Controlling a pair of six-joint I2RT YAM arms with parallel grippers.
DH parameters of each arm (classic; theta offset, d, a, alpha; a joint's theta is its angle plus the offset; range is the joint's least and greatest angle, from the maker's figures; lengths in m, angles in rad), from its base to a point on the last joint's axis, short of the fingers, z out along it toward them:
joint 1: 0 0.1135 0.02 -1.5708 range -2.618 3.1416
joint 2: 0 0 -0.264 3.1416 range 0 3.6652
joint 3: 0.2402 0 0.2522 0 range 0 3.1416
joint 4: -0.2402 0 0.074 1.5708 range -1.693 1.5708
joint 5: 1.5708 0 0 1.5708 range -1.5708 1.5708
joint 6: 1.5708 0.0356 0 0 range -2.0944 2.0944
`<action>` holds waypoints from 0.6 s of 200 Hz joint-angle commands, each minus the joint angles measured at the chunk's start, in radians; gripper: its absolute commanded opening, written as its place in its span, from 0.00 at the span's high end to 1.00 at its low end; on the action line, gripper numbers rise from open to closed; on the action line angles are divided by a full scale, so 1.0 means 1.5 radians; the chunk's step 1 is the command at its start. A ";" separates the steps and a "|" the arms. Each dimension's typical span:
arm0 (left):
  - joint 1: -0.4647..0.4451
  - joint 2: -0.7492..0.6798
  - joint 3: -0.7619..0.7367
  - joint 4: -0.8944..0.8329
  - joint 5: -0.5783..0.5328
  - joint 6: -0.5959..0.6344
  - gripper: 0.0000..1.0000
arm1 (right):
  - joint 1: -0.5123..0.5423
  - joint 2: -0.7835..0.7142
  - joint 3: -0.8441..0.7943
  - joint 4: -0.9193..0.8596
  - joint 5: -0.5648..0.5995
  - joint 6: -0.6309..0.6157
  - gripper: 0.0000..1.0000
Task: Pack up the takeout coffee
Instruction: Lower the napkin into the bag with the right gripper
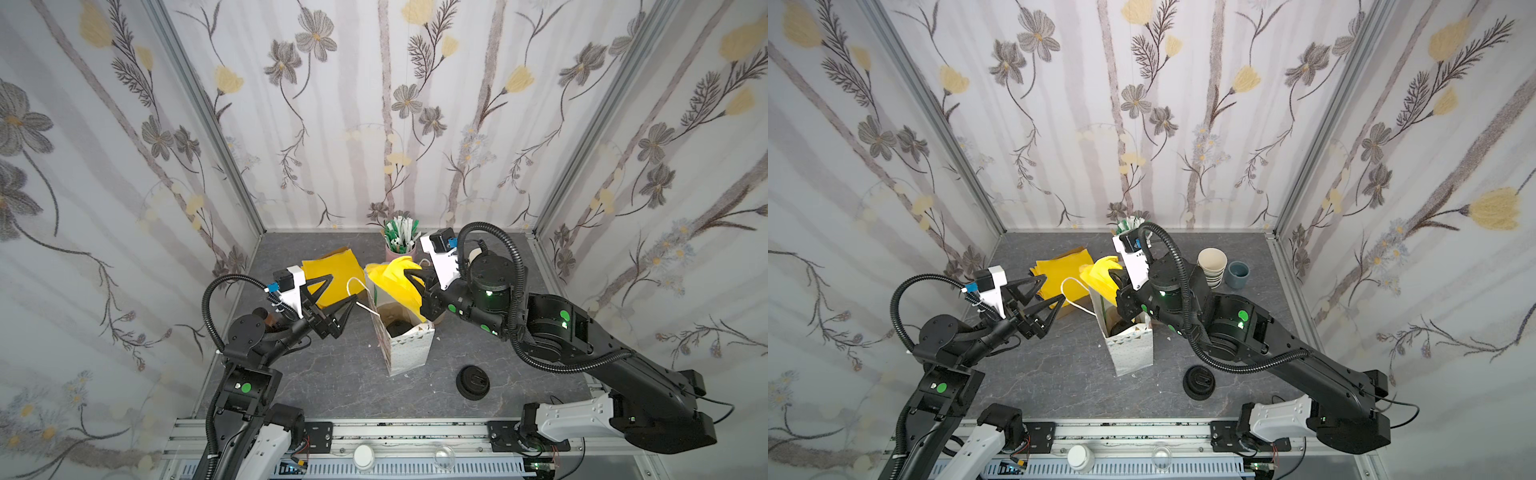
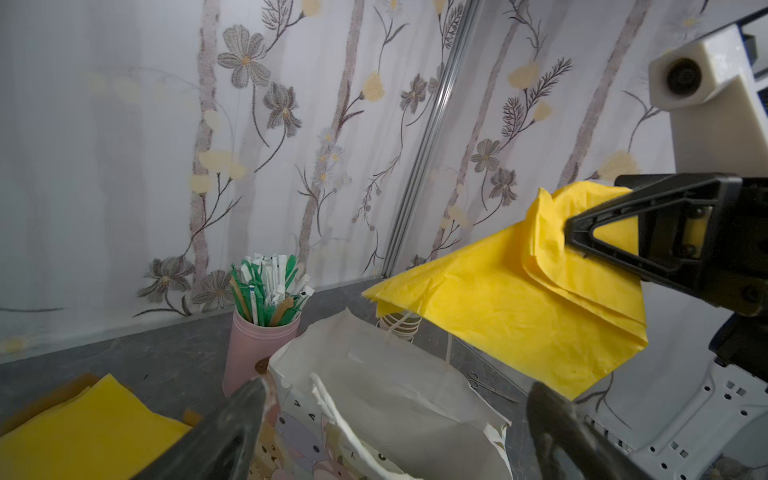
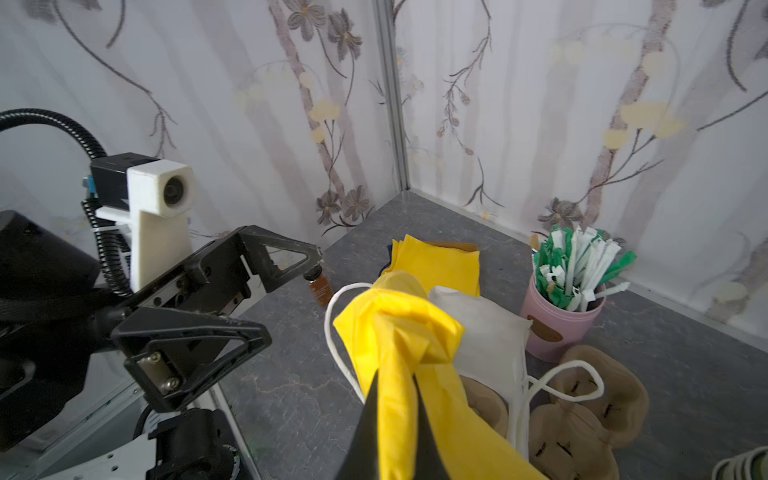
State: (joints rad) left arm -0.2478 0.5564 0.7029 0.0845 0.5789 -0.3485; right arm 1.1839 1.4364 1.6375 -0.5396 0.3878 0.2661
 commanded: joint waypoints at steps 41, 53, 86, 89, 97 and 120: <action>0.000 0.045 0.012 -0.009 -0.035 -0.069 0.16 | 0.006 0.058 -0.027 0.052 0.102 0.066 1.00; 0.000 0.049 0.011 -0.010 -0.030 -0.072 0.22 | 0.007 0.069 -0.038 0.062 0.102 0.072 1.00; 0.000 0.056 0.005 -0.010 -0.014 -0.075 0.36 | 0.007 0.099 -0.067 0.085 0.127 0.085 1.00; 0.000 0.058 0.004 -0.010 -0.011 -0.076 0.38 | 0.007 0.101 -0.067 0.085 0.130 0.089 1.00; 0.000 0.061 0.003 -0.011 -0.007 -0.077 0.43 | 0.007 0.101 -0.070 0.085 0.138 0.094 1.00; 0.000 0.068 0.000 -0.011 0.002 -0.080 0.53 | 0.005 0.132 -0.079 0.085 0.158 0.110 1.00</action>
State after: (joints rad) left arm -0.2478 0.6518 0.7074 0.0486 0.5537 -0.4522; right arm 1.1927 1.6085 1.5337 -0.4606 0.5682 0.3878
